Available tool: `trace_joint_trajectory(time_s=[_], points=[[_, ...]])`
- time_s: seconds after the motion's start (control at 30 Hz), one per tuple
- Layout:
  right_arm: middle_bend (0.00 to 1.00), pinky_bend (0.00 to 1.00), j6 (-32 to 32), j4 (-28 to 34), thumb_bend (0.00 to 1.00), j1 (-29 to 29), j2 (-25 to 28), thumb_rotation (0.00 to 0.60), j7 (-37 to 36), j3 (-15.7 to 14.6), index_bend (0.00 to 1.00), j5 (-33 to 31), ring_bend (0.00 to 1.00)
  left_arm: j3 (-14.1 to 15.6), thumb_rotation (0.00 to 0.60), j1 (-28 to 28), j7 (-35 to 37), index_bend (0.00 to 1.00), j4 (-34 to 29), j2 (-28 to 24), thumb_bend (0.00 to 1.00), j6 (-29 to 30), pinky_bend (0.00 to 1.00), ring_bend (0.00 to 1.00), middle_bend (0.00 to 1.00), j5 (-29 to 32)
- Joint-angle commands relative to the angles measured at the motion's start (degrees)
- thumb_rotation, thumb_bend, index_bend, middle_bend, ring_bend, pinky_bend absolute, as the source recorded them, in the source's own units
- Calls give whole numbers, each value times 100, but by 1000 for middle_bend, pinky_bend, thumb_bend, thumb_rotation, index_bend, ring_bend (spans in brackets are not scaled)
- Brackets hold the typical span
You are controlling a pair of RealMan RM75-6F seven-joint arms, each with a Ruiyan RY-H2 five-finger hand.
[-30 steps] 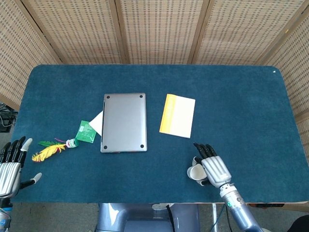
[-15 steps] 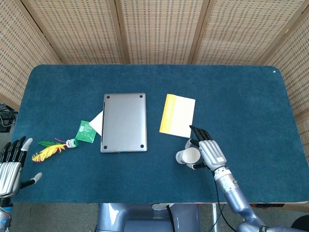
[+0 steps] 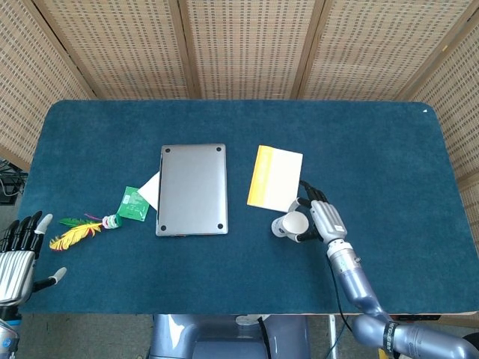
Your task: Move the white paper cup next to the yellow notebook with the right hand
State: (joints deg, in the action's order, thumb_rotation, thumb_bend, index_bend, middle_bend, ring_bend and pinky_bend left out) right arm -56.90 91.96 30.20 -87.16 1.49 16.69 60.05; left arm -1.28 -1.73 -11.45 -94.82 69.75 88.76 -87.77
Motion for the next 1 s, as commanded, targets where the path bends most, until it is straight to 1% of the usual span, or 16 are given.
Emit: trace_joint_trajectory(time_s=[0.03,0.4,0.77,0.87,1.0], points=[[0,0,92,-309,226,74,-160,600,-203,46,483,-122,0,0,600,-2,-2,0,5,5,153,0,0,0,0,-3],[0,0,116,-565,225,35,-158,600,-445,-46,481,-73,0,14,600,-13,-53,0,17,35,152,-19,0,0,0,-14],[0,0,182,-911,226,-117,-15,600,-439,-233,449,-267,0,41,600,-8,-127,0,7,58,152,-8,0,0,0,-50],[0,0,189,-993,226,-150,-1,600,-435,-272,416,-285,0,41,600,-8,-127,0,6,60,152,-7,0,0,0,-51],[0,0,59,-1059,226,-205,27,600,-357,-342,315,-168,0,46,600,-13,-132,0,4,62,152,-24,0,0,0,-45]])
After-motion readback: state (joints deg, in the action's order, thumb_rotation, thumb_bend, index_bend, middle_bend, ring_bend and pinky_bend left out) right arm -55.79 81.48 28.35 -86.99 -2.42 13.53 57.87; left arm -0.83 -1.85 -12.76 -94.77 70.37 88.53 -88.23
